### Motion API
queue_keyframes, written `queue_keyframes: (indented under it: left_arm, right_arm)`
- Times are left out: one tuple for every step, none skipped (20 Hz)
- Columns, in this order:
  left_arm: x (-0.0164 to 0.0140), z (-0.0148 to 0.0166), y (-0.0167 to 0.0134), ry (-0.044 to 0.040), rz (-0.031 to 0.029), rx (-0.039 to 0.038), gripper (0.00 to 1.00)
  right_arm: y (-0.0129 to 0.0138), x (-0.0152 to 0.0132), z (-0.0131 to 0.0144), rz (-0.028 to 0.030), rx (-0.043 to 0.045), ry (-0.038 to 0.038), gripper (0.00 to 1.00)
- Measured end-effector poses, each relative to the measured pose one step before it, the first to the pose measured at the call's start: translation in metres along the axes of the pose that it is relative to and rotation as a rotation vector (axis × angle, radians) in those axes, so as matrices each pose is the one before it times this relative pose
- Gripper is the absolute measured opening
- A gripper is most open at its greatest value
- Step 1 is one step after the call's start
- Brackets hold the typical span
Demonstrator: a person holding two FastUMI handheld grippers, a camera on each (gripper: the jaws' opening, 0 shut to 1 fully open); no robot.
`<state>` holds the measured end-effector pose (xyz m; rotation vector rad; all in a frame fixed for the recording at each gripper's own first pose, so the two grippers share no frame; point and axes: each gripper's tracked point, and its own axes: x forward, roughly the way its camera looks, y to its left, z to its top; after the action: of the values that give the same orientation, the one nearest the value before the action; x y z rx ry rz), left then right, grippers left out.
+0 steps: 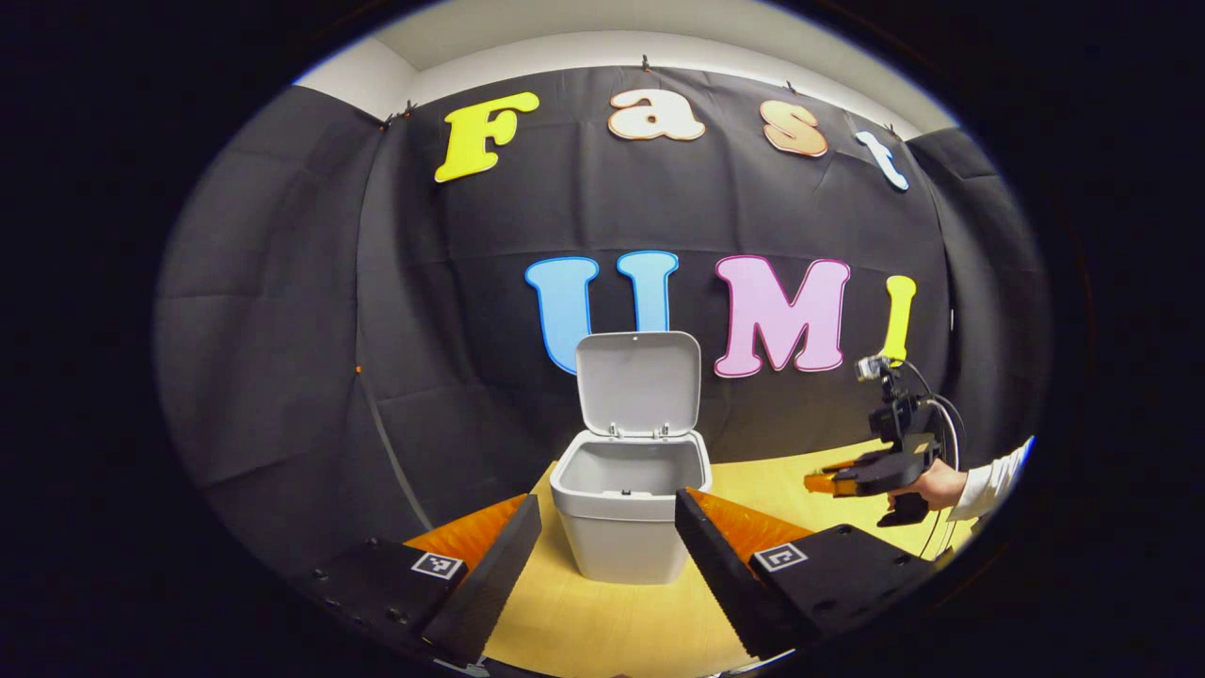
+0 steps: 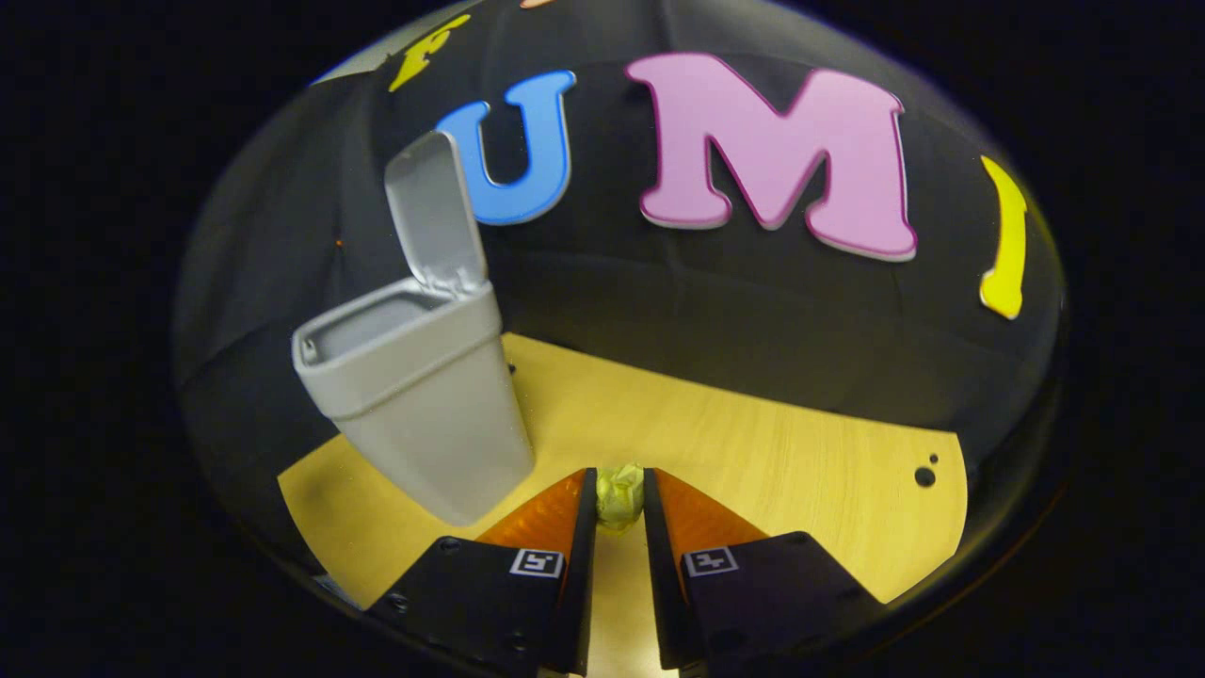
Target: Press the lid of the desktop garbage bin to open it, pick up the crumpled paper on the desktop and throw it into the bin, then pick up the pop can on the desktop and drop it into the bin, and finally close the garbage bin lid.
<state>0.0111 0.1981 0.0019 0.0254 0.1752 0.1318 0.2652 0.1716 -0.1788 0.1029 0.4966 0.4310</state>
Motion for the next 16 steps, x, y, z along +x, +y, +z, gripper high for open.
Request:
queue_keyframes:
  left_arm:
    - [0.0013, 0.00113, -0.00222, -0.00705, -0.00663, 0.0007, 0.96]
    - [0.0, 0.00207, -0.00038, -0.00564, -0.00432, -0.00004, 0.96]
    - [0.00069, 0.00052, -0.00041, -0.00351, -0.00307, -0.00183, 0.96]
    - [-0.00062, 0.00001, 0.00008, -0.00098, -0.0015, -0.00424, 0.96]
    - [-0.0008, -0.0032, 0.0005, 0.00566, 0.00146, -0.00475, 0.96]
    - [-0.00141, -0.00175, 0.00104, 0.00412, 0.00234, -0.00578, 0.96]
    - [-0.0011, -0.00338, 0.00075, 0.00764, 0.00145, -0.00722, 0.96]
    - [-0.00198, -0.00249, 0.00109, 0.00416, 0.00553, -0.00879, 0.96]
    - [-0.00168, -0.00321, 0.00114, 0.00364, 0.0043, -0.01085, 0.96]
    - [-0.00132, -0.00226, 0.00012, 0.00531, 0.00573, -0.00958, 0.96]
    - [-0.00033, -0.00489, 0.00102, 0.00563, 0.00686, -0.00731, 0.96]
    - [-0.00042, -0.00248, -0.00017, 0.00415, 0.0036, -0.00662, 0.96]
    - [-0.00101, -0.00349, -0.00125, 0.00522, 0.00084, -0.00299, 0.96]
    - [-0.0012, -0.00109, -0.00029, -0.00054, 0.00211, 0.00014, 0.97]
    - [-0.00086, -0.00236, -0.00049, 0.0015, -0.00095, 0.00285, 0.96]
    - [-0.00119, -0.00156, -0.00032, 0.00042, 0.00085, 0.00324, 0.96]
  right_arm:
    - [0.01614, -0.00218, 0.02465, 0.02713, -0.00128, -0.0485, 0.32]
    - [0.016, -0.0018, 0.02468, 0.02777, 0.00785, -0.0405, 0.31]
    - [0.01753, -0.00001, 0.02296, 0.03036, 0.01049, -0.04579, 0.31]
    - [0.01684, 0.00126, 0.02291, 0.02879, 0.00544, -0.04813, 0.31]
    - [0.01547, 0.00416, 0.01455, 0.03086, -0.00669, -0.03713, 0.31]
    - [0.01392, 0.00707, 0.00906, 0.02586, -0.0077, -0.0071, 0.31]
    - [0.01397, 0.00536, 0.00345, 0.02522, -0.011, -0.00423, 0.31]
    - [0.0141, 0.00801, 0.00371, 0.02526, -0.00445, -0.00228, 0.31]
    - [0.0174, 0.01022, 0.00159, 0.02289, -0.00372, 0.00081, 0.31]
    - [0.01123, 0.00822, -0.00558, 0.01815, -0.00705, 0.00942, 0.31]
    - [0.0096, 0.01094, -0.00616, 0.01708, -0.00901, 0.01081, 0.31]
    - [0.00695, 0.01059, -0.00361, 0.00823, -0.00967, 0.01203, 0.31]
    - [0.00788, 0.01049, -0.00553, 0.0084, -0.01025, 0.00998, 0.31]
    - [0.00468, 0.00814, -0.00516, -0.00055, -0.00992, 0.01277, 0.31]
    - [0.00325, 0.00693, -0.00606, -0.00092, -0.00973, 0.01468, 0.31]
    - [-0.00046, 0.00599, -0.00451, -0.00357, -0.00225, 0.01384, 0.19]
